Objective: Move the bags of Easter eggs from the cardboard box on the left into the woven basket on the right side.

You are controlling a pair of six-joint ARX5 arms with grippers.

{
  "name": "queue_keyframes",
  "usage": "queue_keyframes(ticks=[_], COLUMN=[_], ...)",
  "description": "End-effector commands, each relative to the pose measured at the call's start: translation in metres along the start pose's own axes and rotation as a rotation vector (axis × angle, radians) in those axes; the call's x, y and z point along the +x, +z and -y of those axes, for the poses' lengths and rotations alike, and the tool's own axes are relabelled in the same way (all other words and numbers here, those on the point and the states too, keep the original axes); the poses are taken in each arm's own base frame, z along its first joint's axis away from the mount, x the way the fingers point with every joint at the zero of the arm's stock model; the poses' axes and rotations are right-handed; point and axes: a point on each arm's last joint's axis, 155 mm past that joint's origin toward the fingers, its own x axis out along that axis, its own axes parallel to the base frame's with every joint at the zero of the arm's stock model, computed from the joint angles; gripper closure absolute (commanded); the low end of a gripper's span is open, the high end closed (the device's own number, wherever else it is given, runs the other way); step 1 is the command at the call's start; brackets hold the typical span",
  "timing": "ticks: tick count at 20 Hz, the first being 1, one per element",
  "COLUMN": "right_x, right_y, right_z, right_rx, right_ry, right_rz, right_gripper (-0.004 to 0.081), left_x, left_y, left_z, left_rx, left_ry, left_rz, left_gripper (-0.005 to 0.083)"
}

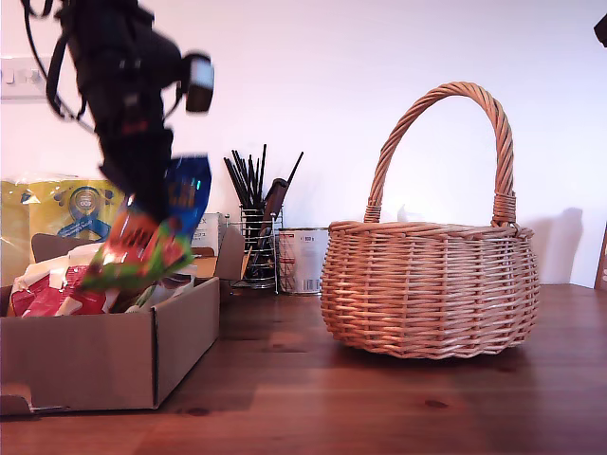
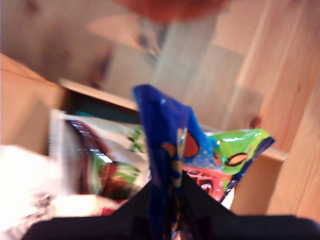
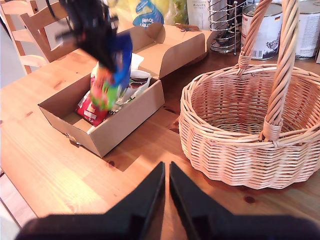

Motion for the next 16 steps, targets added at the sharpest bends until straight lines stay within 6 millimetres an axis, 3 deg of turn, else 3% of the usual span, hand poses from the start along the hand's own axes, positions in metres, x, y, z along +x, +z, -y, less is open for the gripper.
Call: queue_keyframes(ticks=[1, 5, 8, 13, 16], right_x=[-0.002, -0.002, -0.002, -0.002, -0.002], right_y=[0.006, 0.006, 0.006, 0.006, 0.006], right_z=[-0.003, -0.003, -0.003, -0.002, -0.002], right_rx=[-0.009, -0.009, -0.009, -0.009, -0.009], right_ry=[0.009, 0.009, 0.009, 0.008, 0.006], right_rz=[0.013, 0.013, 0.013, 0.013, 0.013], right_gripper=[0.0782, 0.0782, 0.0782, 0.0782, 0.0782], left_x=[-0.001, -0.015, -0.023, -0.032, -0.030], left_y=[0.009, 0.054, 0.092, 0.178, 0.214], left_z=[0.005, 0.031, 0.040, 0.038, 0.046], left_rx=[-0.053, -0.132, -0.166, -0.167, -0.152], left_ry=[-0.031, -0.204, -0.259, -0.151, -0.084], left_rz=[0.032, 0.239, 0.375, 0.602, 0.679], left_gripper=[0.0796, 0.0796, 0.0796, 0.0796, 0.0796])
